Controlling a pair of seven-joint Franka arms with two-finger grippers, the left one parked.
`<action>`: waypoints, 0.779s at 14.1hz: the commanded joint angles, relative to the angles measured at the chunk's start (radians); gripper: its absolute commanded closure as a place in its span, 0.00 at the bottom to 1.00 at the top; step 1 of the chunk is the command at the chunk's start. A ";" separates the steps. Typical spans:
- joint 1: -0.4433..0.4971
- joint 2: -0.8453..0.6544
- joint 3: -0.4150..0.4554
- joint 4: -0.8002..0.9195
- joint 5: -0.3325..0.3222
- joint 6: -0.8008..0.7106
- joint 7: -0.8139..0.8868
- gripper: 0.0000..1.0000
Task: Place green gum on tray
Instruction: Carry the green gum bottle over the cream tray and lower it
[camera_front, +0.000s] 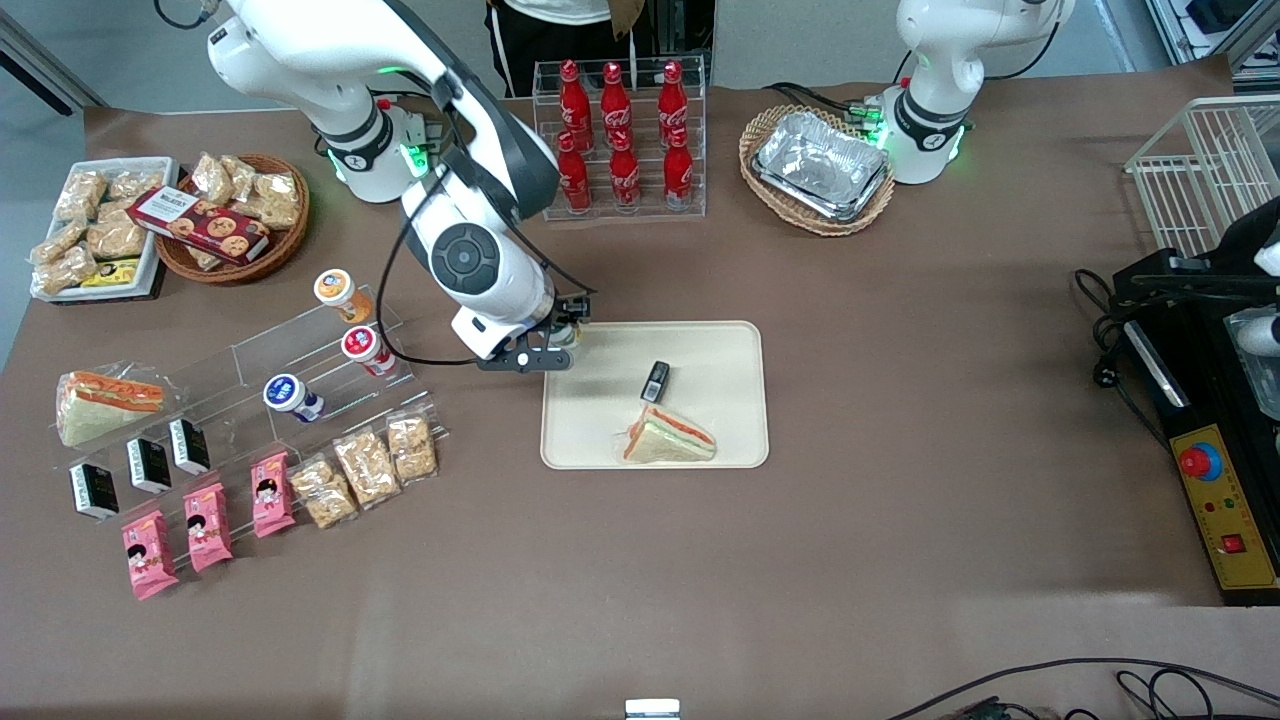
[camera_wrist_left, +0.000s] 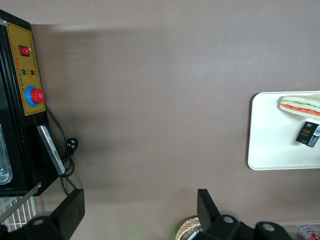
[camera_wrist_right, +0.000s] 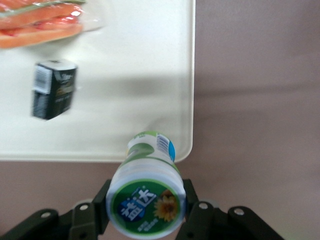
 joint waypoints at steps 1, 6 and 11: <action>0.015 0.017 -0.009 -0.104 0.017 0.152 0.004 0.73; 0.050 0.079 -0.009 -0.106 0.010 0.242 0.067 0.73; 0.061 0.120 -0.009 -0.106 0.009 0.305 0.096 0.71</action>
